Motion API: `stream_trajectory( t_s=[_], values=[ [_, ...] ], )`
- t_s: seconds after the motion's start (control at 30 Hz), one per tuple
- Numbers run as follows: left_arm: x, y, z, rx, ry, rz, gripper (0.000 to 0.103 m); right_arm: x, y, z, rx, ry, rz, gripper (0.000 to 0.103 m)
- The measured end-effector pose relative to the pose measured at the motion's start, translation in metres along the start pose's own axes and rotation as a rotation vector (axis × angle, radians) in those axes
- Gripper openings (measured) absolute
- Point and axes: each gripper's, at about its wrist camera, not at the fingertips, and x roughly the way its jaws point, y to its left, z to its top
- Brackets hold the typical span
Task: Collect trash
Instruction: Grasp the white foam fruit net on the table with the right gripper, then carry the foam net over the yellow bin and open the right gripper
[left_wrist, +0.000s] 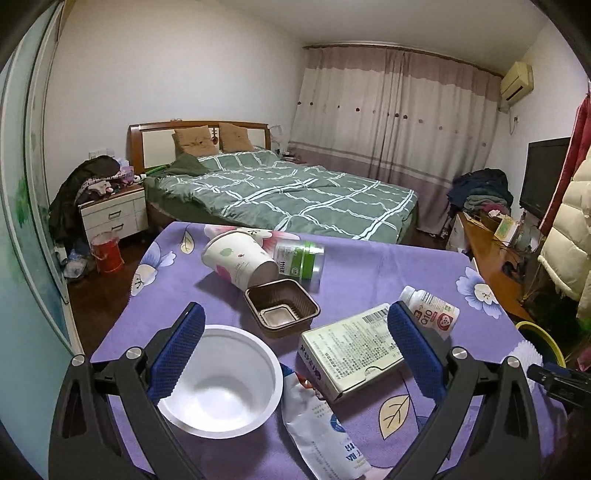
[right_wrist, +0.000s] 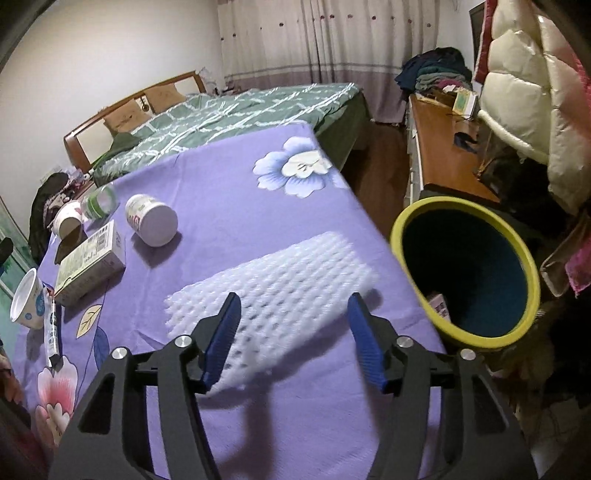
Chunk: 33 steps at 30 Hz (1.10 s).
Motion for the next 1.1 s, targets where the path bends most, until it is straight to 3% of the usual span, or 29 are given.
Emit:
stream_trajectory(
  t_s=[0.23,0.53,0.77,0.97,1.1],
  values=[
    [0.003,-0.001,-0.003,-0.026,0.019,-0.012,0.098,0.017,0.021,0.005,-0.03,0.045,-0.005,0.067],
    [0.004,-0.002,-0.007,-0.032,0.028,-0.019,0.098,0.031,0.043,0.006,-0.083,0.039,-0.042,0.067],
    [0.005,-0.004,-0.009,-0.027,0.025,-0.023,0.098,0.03,0.047,0.006,-0.101,0.032,-0.049,0.05],
    [0.005,-0.005,-0.01,-0.025,0.028,-0.026,0.098,0.027,0.047,0.007,-0.083,0.021,-0.015,0.023],
    [0.005,-0.005,-0.01,-0.026,0.029,-0.026,0.098,0.021,0.041,0.009,-0.051,0.016,0.024,0.02]
  ],
)
